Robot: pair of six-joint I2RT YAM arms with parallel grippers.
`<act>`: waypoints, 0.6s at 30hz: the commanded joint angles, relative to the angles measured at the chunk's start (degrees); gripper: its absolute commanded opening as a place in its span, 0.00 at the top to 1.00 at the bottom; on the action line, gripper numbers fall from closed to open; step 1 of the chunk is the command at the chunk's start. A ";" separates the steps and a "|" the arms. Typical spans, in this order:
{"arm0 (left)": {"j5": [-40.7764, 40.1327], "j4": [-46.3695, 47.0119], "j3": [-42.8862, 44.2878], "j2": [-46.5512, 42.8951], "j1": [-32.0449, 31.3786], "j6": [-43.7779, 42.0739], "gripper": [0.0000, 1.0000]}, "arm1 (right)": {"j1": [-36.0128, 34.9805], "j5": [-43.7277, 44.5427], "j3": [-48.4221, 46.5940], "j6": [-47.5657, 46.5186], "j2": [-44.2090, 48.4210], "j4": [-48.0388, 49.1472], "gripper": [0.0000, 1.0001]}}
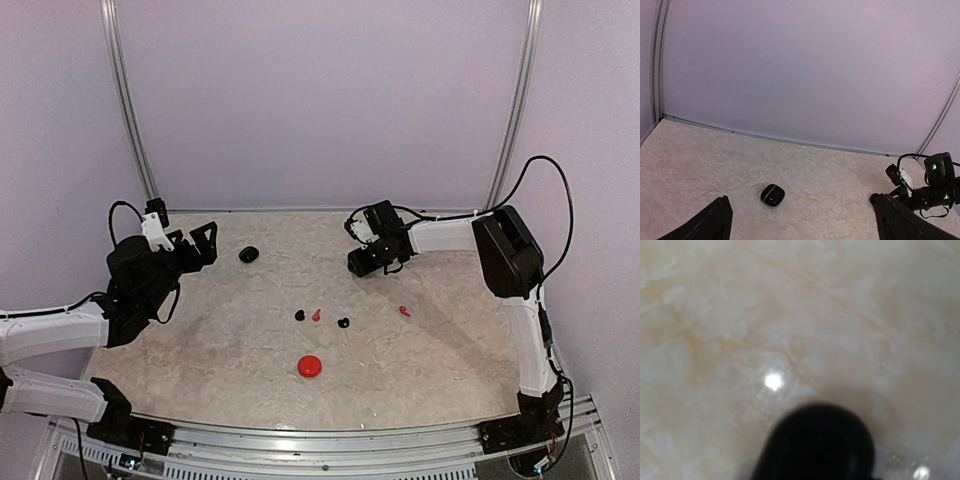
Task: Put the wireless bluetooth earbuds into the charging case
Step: Pick up the charging case from the center of the board.
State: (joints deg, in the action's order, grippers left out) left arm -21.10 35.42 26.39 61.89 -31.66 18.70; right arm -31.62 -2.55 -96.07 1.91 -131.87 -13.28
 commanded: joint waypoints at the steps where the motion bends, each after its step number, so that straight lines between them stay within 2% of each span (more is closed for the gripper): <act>1: 0.63 0.24 0.50 -0.45 -0.33 -1.44 0.01 | 0.97 0.55 -0.50 -0.57 -1.59 -1.48 0.51; 7: 3.00 0.70 0.08 -0.79 -0.33 -2.25 0.01 | 1.29 -4.22 3.13 -0.85 2.09 -0.09 0.66; 18: 18.57 11.56 -5.41 -1.88 -0.95 -4.86 0.01 | 1.25 -25.56 17.26 -3.75 20.51 8.83 0.74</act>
State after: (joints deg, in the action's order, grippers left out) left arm -10.59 40.66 23.27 61.49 -32.01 15.68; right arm -30.57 -17.21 -82.00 0.36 -120.33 -9.74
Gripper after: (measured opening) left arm 0.989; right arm 0.392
